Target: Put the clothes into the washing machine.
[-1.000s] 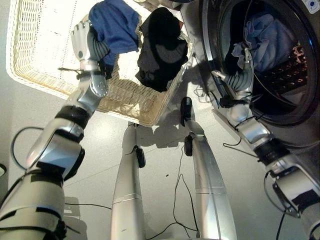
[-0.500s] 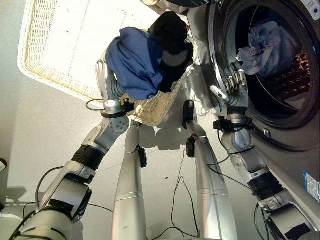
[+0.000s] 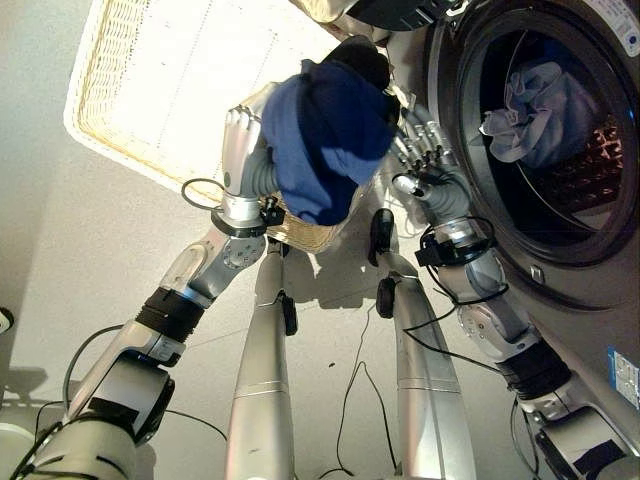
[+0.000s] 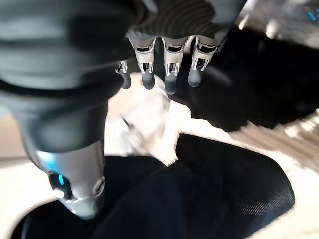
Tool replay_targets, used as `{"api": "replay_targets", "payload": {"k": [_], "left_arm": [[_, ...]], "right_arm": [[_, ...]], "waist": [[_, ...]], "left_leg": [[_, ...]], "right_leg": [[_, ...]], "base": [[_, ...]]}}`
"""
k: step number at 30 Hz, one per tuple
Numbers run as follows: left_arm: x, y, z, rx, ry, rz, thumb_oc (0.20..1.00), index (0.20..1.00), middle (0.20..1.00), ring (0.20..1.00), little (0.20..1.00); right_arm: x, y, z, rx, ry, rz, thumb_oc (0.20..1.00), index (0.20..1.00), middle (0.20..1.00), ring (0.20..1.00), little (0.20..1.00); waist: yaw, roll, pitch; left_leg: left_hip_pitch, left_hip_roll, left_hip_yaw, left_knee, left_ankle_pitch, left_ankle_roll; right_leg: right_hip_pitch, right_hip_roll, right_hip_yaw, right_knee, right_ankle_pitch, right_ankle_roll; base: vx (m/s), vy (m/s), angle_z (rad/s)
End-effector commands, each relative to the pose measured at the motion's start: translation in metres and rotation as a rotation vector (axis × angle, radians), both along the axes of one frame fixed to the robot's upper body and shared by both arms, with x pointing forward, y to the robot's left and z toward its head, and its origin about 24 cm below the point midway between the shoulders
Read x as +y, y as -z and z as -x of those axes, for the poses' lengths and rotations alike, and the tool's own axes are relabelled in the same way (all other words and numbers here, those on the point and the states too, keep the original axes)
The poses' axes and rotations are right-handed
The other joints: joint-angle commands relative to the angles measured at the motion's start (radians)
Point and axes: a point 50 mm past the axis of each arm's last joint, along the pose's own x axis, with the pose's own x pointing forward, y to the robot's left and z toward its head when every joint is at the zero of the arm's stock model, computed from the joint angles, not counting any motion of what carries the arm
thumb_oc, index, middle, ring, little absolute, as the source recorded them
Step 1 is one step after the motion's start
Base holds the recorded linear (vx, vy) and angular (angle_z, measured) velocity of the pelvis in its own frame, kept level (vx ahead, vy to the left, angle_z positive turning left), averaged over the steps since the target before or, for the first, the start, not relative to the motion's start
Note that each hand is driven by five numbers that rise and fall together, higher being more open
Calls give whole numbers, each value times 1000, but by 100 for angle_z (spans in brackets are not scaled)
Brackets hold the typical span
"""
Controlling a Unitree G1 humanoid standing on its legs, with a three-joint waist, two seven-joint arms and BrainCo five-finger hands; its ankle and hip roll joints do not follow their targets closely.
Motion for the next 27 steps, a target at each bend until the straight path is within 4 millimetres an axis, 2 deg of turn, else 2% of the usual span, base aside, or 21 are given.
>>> {"api": "replay_targets", "payload": {"k": [1, 7, 9, 11, 21, 22, 23, 24, 27], "left_arm": [[-14, -17, 14, -125, 57, -67, 200, 200, 200, 200, 200], [-17, -18, 16, -139, 56, -104, 200, 200, 200, 200, 200], [-31, -20, 22, -185, 94, -212, 200, 200, 200, 200, 200], [-37, -20, 25, -202, 129, -243, 200, 200, 200, 200, 200], [-55, -18, 36, -212, 223, -326, 200, 200, 200, 200, 200], [-56, -18, 37, -212, 228, -329, 200, 200, 200, 200, 200], [-56, -18, 37, -211, 229, -332, 200, 200, 200, 200, 200], [-57, -18, 38, -206, 235, -337, 200, 200, 200, 200, 200], [-59, -18, 38, -198, 237, -343, 200, 200, 200, 200, 200]], "right_arm": [[11, -20, 17, -91, -141, -27, 1000, 1000, 1000, 1000, 1000], [14, -21, 17, -90, -165, -17, 1000, 1000, 1000, 1000, 1000], [23, -26, 16, -75, -207, -22, 1000, 1000, 1000, 1000, 1000], [26, -28, 14, -59, -218, -35, 1000, 1000, 1000, 1000, 1000], [33, -30, 16, -15, -316, -96, 1000, 1000, 1000, 1000, 1000], [33, -30, 16, -16, -321, -96, 752, 752, 752, 752, 752], [34, -30, 16, -16, -324, -96, 539, 539, 539, 539, 539], [34, -30, 16, -19, -331, -97, 200, 200, 200, 200, 200], [35, -32, 17, -28, -335, -103, 200, 200, 200, 200, 200]], "waist": [[-4, 2, -23], [-2, 2, -23], [2, 5, -23], [4, 6, -23], [4, -2, -23], [5, -2, -23], [5, -3, -23], [6, -3, -23], [7, -4, -23]], "left_leg": [[-23, -51, 24, 145, -144, 4], [-21, -50, 24, 145, -143, 4], [-23, -49, 21, 147, -141, 1], [-24, -48, 20, 147, -141, 1], [-22, -50, 15, 140, -138, 1], [-22, -50, 15, 139, -136, 0], [-23, -50, 15, 139, -136, 0], [-24, -49, 15, 139, -136, 0], [-27, -51, 12, 142, -137, 1]], "right_leg": [[87, 35, -49, -234, 156, 112], [89, 34, -50, -236, 156, 112], [87, 29, -52, -236, 160, 115], [88, 28, -53, -238, 160, 116], [89, 27, -57, -247, 172, 120], [89, 27, -57, -249, 173, 121], [89, 26, -57, -248, 173, 121], [87, 25, -59, -246, 173, 121], [85, 25, -59, -246, 175, 122]], "base": [[0, 0, 0], [0, 0, 0], [0, 0, 0], [0, 0, 0], [0, 0, 0], [0, 0, 0], [0, 0, 0], [0, 0, 0], [0, 0, 0]]}}
